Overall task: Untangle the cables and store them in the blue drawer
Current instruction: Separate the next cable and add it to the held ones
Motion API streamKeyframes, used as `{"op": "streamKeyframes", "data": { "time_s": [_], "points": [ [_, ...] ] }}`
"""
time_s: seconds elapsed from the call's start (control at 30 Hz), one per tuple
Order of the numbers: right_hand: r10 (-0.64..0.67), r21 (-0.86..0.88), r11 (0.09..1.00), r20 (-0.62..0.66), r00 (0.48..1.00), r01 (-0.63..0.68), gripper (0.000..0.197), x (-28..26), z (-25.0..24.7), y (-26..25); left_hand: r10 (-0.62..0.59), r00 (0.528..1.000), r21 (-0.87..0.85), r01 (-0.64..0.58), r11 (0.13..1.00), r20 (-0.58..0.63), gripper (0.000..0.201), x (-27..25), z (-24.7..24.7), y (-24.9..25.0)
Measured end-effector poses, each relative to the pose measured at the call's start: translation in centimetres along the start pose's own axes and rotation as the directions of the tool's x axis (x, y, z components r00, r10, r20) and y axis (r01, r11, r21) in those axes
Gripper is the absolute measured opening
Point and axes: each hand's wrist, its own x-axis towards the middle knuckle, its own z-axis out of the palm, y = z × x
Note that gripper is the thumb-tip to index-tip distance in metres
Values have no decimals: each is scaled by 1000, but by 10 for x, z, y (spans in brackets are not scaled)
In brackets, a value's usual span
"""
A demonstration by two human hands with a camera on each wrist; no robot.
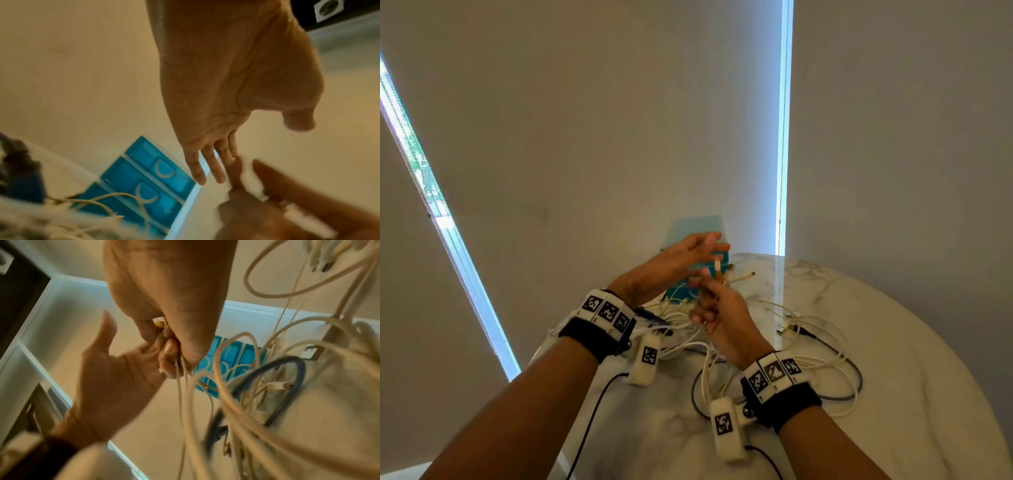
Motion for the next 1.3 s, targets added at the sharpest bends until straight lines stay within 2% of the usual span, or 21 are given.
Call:
{"op": "streamKeyframes", "data": {
  "time_s": [0.1,0.17,0.3,0.33,0.43,0.57,0.63,0.7,0.73,0.77,0.8,0.83,0.87,0.93,0.97,1.03,1.1,1.13,1.2,1.23,1.3],
  "points": [
    [-136,76,988,12,991,134,34,-2,-1,-12,-127,987,19,126,992,95,86,-4,0,-20],
    [-180,92,980,44,983,176,46,-5,-2,-20,-232,962,185,205,961,141,102,-5,-6,-33],
    [-210,132,971,79,975,198,56,-7,-7,-34,-178,983,475,177,862,-44,108,-11,-32,-27],
    [-209,147,969,70,975,198,57,-8,-8,-38,-116,988,601,154,784,-102,104,-14,-43,-24],
    [-214,137,968,0,977,212,57,-7,-15,-49,30,986,922,140,361,-162,87,-17,-90,-32],
    [-253,-57,967,-177,951,246,56,-4,-22,-53,-26,969,964,246,103,-245,85,-42,-149,-36],
    [-264,-118,963,-253,931,241,55,-2,-25,-51,14,920,920,392,25,-392,64,-60,-173,-39],
    [-276,-172,957,-284,918,234,54,0,-25,-49,57,770,772,633,62,-636,47,-77,-194,-40],
    [-280,-189,954,-290,915,233,55,1,-25,-47,15,658,651,741,167,-753,49,-84,-203,-41],
    [-282,-202,952,-291,914,229,56,2,-25,-45,-104,557,491,794,359,-824,61,-90,-208,-41],
    [-281,-220,950,-291,915,222,56,3,-24,-43,-278,516,297,771,564,-810,77,-95,-210,-40],
    [-278,-246,947,-292,915,209,53,4,-23,-40,-447,537,92,706,702,-715,89,-99,-209,-38],
    [-275,-281,940,-296,915,192,49,5,-22,-37,-530,612,-55,623,780,-587,96,-101,-205,-35],
    [-257,-357,923,-303,918,140,43,8,-20,-30,-441,756,-184,405,896,-483,95,-99,-192,-24],
    [-246,-390,914,-305,920,115,41,9,-18,-27,-345,777,-203,278,939,-527,89,-93,-189,-19],
    [-238,-414,905,-301,924,98,39,11,-16,-22,-150,728,-253,-33,967,-669,72,-82,-186,-4],
    [-243,-363,922,-267,932,136,39,11,-11,-20,46,600,-194,-328,925,-799,51,-75,-193,10],
    [-250,-345,926,-248,936,155,39,10,-7,-19,151,514,-63,-375,925,-844,41,-74,-200,15],
    [-265,-361,916,-218,939,175,38,9,4,-20,366,411,294,-229,928,-835,33,-79,-211,21],
    [-269,-361,914,-201,942,184,39,9,10,-20,424,429,434,-79,897,-798,33,-81,-216,20],
    [-269,-332,922,-179,946,199,43,8,20,-23,325,492,484,239,842,-807,44,-88,-218,13]
  ]
}}
